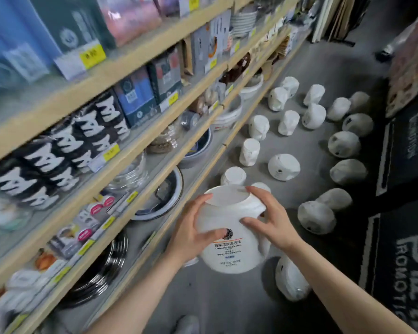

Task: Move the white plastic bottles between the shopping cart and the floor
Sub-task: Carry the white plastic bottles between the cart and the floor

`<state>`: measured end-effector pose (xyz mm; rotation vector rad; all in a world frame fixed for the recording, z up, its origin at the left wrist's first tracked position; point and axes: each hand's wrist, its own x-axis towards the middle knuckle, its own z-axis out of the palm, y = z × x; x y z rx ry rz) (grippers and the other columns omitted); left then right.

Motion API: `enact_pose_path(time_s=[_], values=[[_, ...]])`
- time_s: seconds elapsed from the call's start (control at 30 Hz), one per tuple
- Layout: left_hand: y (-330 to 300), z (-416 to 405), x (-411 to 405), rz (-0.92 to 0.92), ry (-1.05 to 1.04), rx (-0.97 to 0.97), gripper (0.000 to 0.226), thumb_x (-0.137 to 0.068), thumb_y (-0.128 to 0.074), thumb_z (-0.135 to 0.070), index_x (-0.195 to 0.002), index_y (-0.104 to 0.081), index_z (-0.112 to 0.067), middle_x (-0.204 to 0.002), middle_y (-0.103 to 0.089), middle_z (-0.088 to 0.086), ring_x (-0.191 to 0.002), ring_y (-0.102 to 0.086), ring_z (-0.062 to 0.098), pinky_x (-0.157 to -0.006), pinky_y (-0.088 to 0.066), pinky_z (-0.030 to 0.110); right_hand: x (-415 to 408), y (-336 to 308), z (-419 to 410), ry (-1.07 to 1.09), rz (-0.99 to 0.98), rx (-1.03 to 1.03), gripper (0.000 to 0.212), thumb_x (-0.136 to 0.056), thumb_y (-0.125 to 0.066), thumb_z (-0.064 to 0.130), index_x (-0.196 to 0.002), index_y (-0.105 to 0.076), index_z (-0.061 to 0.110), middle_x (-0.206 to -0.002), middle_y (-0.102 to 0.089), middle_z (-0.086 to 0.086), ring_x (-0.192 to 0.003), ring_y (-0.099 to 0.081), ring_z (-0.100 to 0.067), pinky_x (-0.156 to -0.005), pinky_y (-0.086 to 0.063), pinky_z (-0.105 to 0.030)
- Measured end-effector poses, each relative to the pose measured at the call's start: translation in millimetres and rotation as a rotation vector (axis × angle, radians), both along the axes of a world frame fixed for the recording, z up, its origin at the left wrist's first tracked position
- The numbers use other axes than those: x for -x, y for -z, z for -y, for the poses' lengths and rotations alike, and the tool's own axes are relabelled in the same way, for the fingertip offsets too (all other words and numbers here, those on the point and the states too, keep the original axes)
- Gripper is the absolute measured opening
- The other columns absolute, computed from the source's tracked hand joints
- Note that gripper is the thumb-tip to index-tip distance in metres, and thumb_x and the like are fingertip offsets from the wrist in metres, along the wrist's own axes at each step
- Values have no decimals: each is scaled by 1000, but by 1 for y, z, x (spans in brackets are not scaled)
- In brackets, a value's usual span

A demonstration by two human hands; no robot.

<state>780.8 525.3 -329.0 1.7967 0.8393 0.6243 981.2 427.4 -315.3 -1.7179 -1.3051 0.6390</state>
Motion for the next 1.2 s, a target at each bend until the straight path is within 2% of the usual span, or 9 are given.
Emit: enact_pose_path(time_s=[0.13,0.23,0.33,0.47,0.6,0.67,0.9,1.07,1.2], values=[[-94,25,34,14,-135,-29,71,-57,-75,-50,-122,-49,-36,-127,-51,-12,-119,-47,3,-102,-35,21,26,-94,3,-141,-23,16,64,-64,-70,60,-121,-42,56,-127,-48,24,-120,-46,-2,-100,-36,-23],[-139,50,68,9,-249,-16,68,-54,-73,-53,-117,-49,-42,-124,-51,-17,-113,-47,-4,-98,-37,17,53,-140,7,-265,-40,37,65,-60,-71,62,-117,-40,58,-125,-46,27,-117,-44,6,-99,-36,-21],[-166,76,109,-12,-353,1,68,-51,-72,-56,-114,-48,-48,-124,-49,-22,-111,-44,-13,-91,-37,9,87,-166,9,-387,-51,50,68,-58,-71,64,-118,-40,55,-124,-46,27,-114,-44,9,-99,-37,-22],[-183,114,172,10,-503,-5,66,-52,-76,-54,-113,-49,-50,-126,-49,-24,-112,-46,-11,-94,-39,16,145,-180,12,-547,-129,77,68,-54,-76,66,-115,-46,59,-126,-50,23,-119,-48,-4,-104,-41,-41],[-192,166,244,26,-688,-13,69,-54,-76,-56,-117,-49,-50,-124,-48,-29,-114,-48,-4,-99,-43,27,222,-193,22,-740,-157,104,71,-55,-79,66,-118,-48,55,-128,-52,15,-123,-48,-13,-104,-40,-48],[-196,193,283,59,-767,-27,71,-54,-78,-53,-119,-51,-43,-119,-51,-33,-113,-51,-1,-100,-44,31,265,-199,31,-836,-151,113,70,-54,-78,67,-116,-48,58,-128,-53,16,-122,-50,-12,-101,-43,-48],[-216,300,427,29,-1006,-117,71,-53,-80,-57,-117,-52,-44,-121,-55,-11,-112,-53,6,-99,-43,32,428,-226,84,-1075,-110,84,68,-51,-80,62,-111,-48,60,-124,-48,27,-118,-50,-12,-96,-48,-46],[-235,384,532,3,-1110,-147,65,-55,-79,-54,-114,-51,-52,-125,-52,-18,-118,-50,6,-102,-43,37,547,-241,145,-1190,-141,78,61,-66,-85,23,-109,-50,49,-114,-55,16,-102,-55,-5,-75,-53,-17],[-245,441,606,-43,-1188,-184,67,-59,-79,-56,-119,-52,-47,-126,-53,-16,-118,-51,11,-98,-45,45,631,-248,181,-1303,-113,89,61,-66,-85,23,-103,-49,57,-110,-59,15,-99,-58,-5,-79,-52,-22]])
